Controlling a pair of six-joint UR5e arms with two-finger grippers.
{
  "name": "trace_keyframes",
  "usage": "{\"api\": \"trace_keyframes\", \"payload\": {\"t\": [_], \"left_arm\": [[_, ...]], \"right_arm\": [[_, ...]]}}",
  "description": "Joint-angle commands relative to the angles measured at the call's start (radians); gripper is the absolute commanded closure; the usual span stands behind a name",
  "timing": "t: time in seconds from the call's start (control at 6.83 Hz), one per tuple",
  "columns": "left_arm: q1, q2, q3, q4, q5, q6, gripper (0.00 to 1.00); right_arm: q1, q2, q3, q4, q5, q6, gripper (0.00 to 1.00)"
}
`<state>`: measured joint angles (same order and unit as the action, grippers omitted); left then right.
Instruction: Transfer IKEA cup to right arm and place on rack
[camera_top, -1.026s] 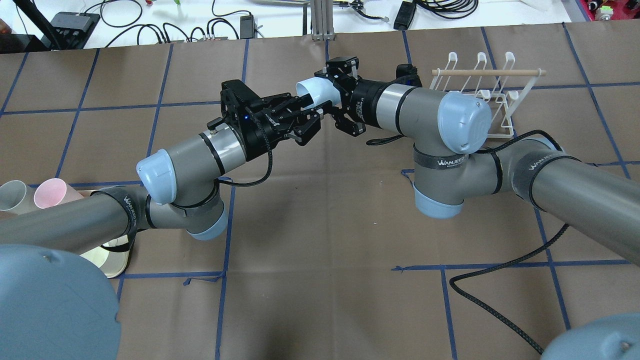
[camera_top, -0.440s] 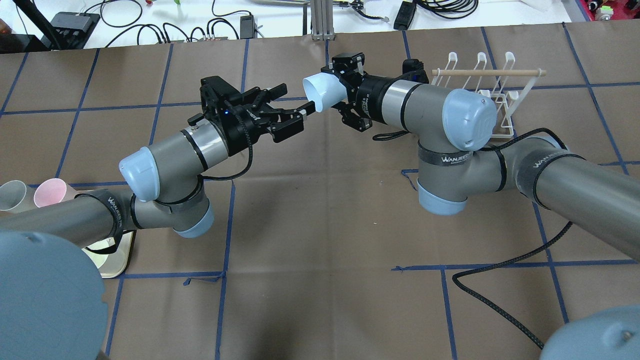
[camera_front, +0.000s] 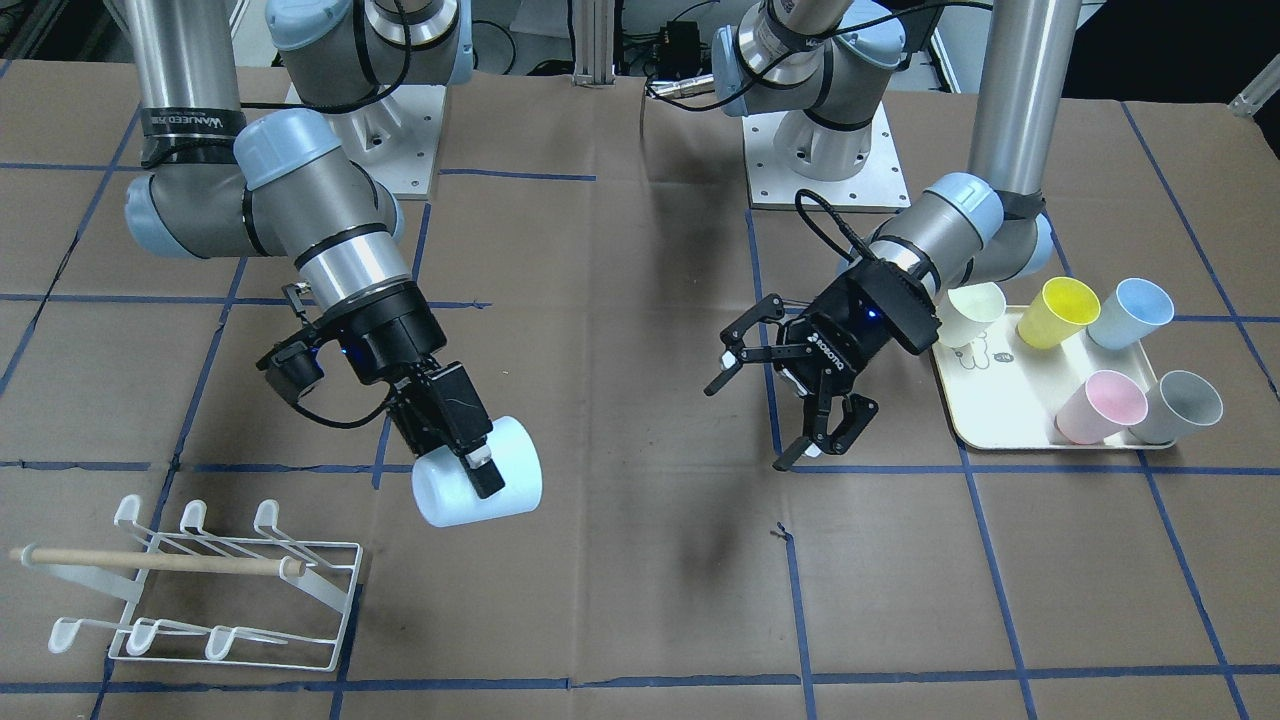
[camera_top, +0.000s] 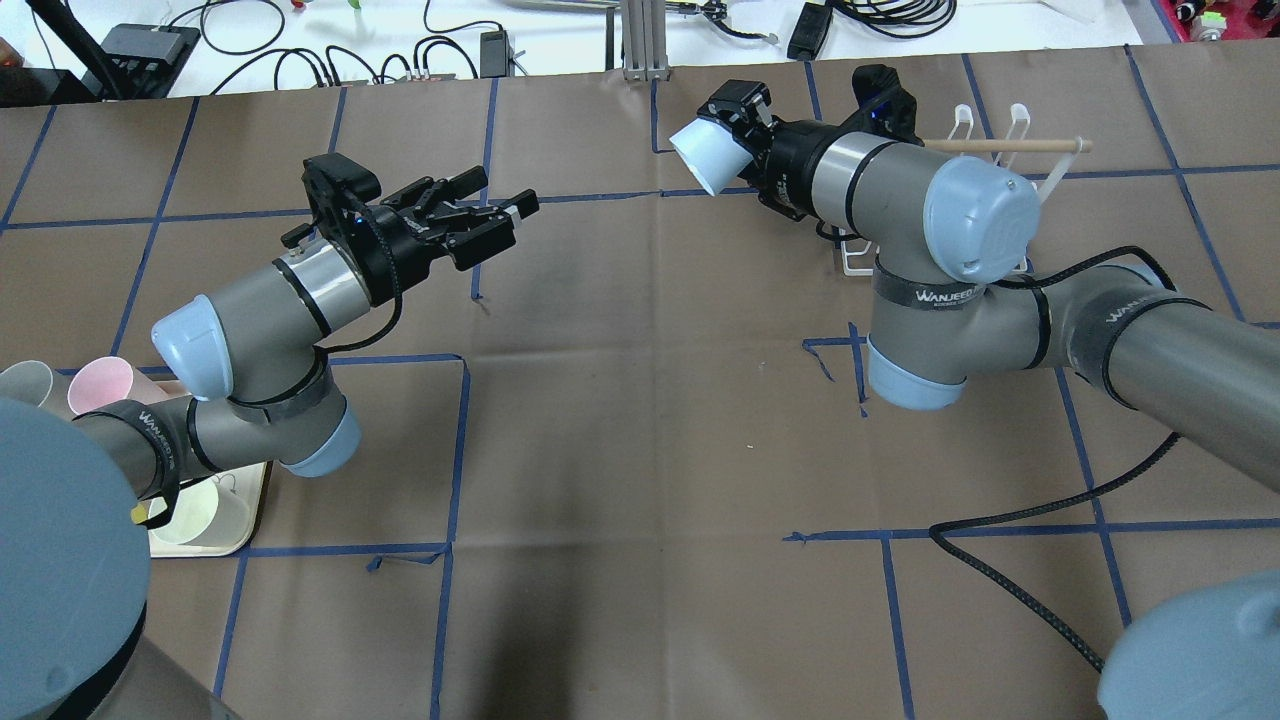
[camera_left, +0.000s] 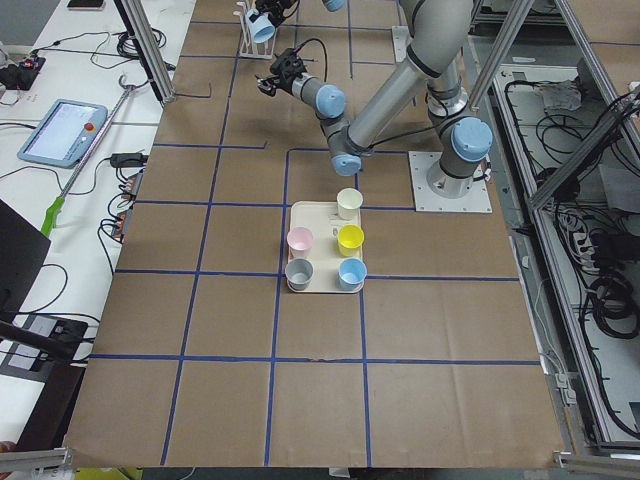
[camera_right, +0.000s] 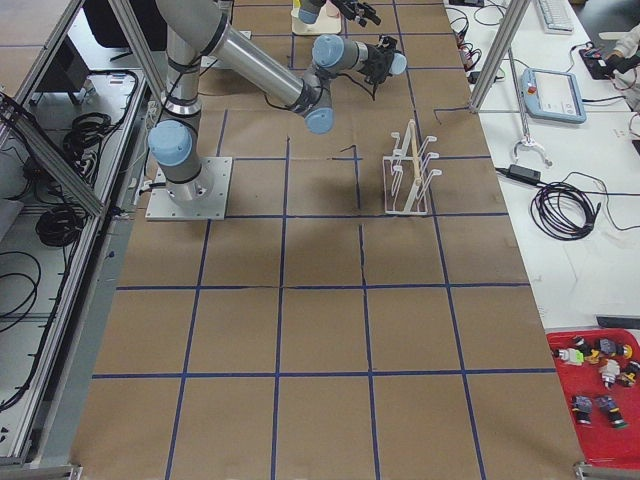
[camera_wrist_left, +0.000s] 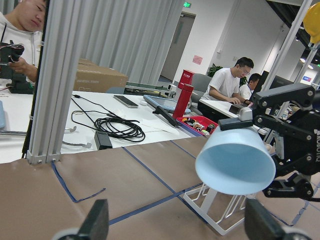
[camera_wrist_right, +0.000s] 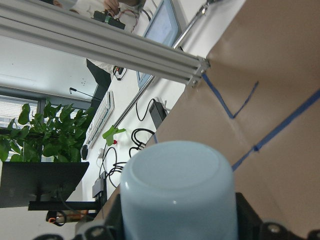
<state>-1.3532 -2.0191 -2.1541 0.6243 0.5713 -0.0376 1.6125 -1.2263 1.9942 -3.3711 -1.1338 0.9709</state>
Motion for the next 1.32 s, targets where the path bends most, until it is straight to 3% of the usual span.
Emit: {"api": "trace_keyframes", "payload": {"t": [0.0,0.29,0.59,0.73,1.17], "left_arm": [[0.008,0.010,0.125,-0.256,0.117,0.002,0.05],[-0.003,0.005,0.314,-0.574,0.232,0.002,0.05],[-0.068,0.014,0.422,-0.868,0.463,0.004,0.05],[-0.108,0.037,0.463,-1.055,0.605,0.004,0.05],[-0.129,0.149,0.563,-1.694,0.861,0.005,0.04]], "right_arm": [[-0.049,0.008,-0.014,-0.092,-0.151,-0.331,0.68],[-0.058,0.058,-0.073,-0.163,-0.199,-0.606,0.69],[-0.107,0.160,-0.152,-0.339,-0.195,-0.638,0.66],[-0.132,0.188,-0.158,-0.388,-0.193,-0.738,0.65],[-0.187,0.229,-0.172,-0.384,-0.230,-0.871,0.66]]}}
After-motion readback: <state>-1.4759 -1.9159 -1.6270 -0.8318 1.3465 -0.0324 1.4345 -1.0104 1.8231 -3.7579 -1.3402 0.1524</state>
